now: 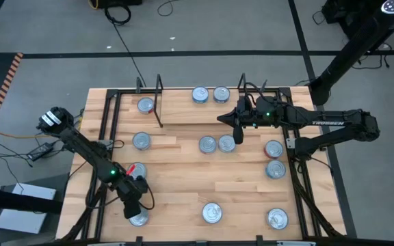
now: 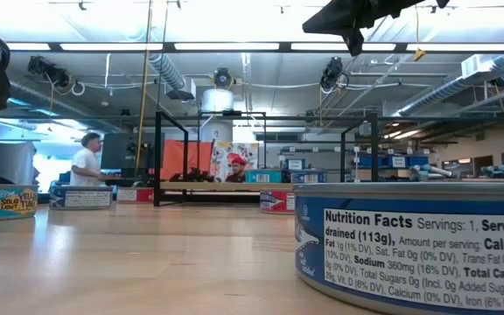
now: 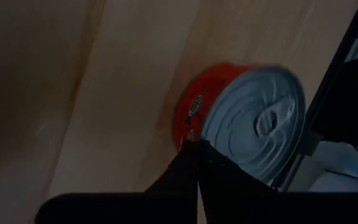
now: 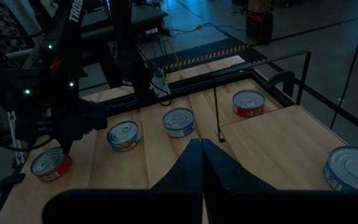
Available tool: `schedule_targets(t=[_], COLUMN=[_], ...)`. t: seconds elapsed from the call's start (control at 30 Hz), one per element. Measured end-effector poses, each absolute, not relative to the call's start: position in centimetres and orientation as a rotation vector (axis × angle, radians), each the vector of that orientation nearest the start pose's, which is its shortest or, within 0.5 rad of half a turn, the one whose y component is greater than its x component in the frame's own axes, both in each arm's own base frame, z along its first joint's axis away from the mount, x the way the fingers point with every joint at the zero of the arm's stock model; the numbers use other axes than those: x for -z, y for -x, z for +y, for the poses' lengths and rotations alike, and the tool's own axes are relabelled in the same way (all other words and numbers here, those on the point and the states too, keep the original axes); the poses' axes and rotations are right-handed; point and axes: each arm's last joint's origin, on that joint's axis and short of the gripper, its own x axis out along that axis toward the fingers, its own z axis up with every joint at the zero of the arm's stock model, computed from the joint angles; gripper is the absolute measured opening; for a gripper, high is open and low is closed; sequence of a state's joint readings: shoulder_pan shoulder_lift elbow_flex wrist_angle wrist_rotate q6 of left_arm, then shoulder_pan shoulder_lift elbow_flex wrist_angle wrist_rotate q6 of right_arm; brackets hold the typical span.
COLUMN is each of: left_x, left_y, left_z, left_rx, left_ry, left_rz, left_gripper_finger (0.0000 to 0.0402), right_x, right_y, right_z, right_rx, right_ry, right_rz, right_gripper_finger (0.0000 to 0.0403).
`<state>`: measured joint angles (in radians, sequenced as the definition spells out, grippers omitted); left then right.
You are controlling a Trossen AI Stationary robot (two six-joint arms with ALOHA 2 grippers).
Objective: Stack canned seafood by type on shelf
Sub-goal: Put the red tuna can on the shelf
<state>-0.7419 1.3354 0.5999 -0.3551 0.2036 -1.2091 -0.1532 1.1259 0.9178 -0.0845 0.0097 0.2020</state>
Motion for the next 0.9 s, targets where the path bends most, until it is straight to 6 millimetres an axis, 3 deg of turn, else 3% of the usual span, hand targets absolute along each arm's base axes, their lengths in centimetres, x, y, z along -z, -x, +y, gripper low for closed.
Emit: schedule_targets(t=[0.2, 0.47, 0.73, 0.9], left_x=[-15.6, -16.1, -16.2, -15.2], left_y=[-16.5, -18.9, -21.6, -24.2], left_z=[-15.5, -14.0, -10.1, -7.1], left_rx=[0.092, 0.032, -0.151, -0.281], left_ry=[0.764, 0.935, 1.029, 1.085], left_rz=[1.421, 1.311, 1.117, 0.957], left_gripper_finger=[0.0002, 0.0001, 0.0001, 0.0], right_x=[-32.2, -32.2, -32.3, -32.6], right_y=[-24.8, -24.8, -24.8, -24.9], right_z=[-3.9, -3.9, -3.9, -3.9], right_rx=[0.188, 0.184, 0.177, 0.198], right_ry=[-0.201, -0.176, -0.144, -0.139], right_rz=[0.276, 0.278, 0.272, 0.239], right_gripper_finger=[0.0002, 0.0003, 0.0003, 0.0003])
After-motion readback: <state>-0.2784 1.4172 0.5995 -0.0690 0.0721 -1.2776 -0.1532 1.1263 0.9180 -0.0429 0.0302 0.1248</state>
